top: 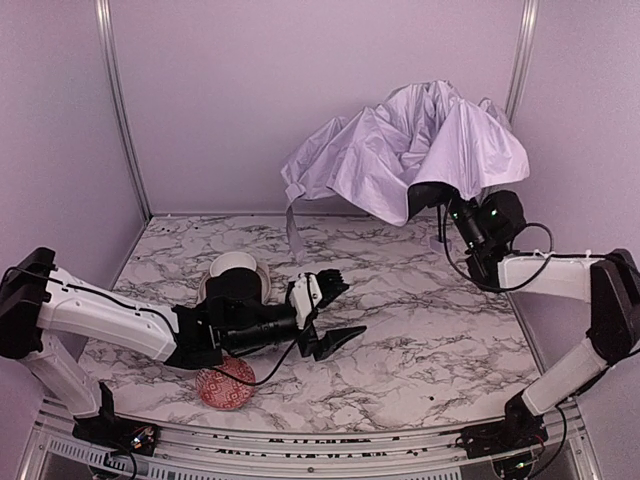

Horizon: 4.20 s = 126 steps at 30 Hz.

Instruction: Put away the umbrella

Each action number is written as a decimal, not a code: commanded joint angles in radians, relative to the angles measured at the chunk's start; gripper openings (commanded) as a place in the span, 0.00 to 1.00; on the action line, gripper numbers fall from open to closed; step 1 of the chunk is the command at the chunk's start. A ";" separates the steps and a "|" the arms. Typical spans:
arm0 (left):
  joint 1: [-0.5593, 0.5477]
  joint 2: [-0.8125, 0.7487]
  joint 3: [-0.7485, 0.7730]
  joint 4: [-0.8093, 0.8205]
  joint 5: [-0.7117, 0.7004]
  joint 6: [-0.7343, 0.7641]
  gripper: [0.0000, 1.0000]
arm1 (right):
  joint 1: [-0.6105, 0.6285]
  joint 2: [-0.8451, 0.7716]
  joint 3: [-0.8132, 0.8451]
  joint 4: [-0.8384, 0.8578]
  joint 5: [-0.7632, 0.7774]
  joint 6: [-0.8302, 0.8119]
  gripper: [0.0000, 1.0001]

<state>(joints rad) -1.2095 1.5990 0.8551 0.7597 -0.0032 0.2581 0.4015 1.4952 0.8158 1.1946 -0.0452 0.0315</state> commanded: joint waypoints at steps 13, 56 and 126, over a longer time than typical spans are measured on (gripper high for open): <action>0.117 -0.248 -0.198 -0.035 0.051 -0.070 0.77 | -0.173 -0.161 0.494 -1.277 -0.346 -0.477 0.00; 0.153 0.170 -0.010 0.234 0.388 -0.052 0.28 | -0.174 -0.174 0.889 -1.496 -0.829 -0.658 0.00; 0.272 0.357 0.161 0.067 0.019 0.515 0.83 | -0.048 -0.226 0.658 -1.393 -0.364 -0.735 0.00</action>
<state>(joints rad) -0.9424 2.0308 1.0737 0.8326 0.0505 0.7666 0.3752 1.2755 1.4609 -0.3584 -0.4351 -0.6731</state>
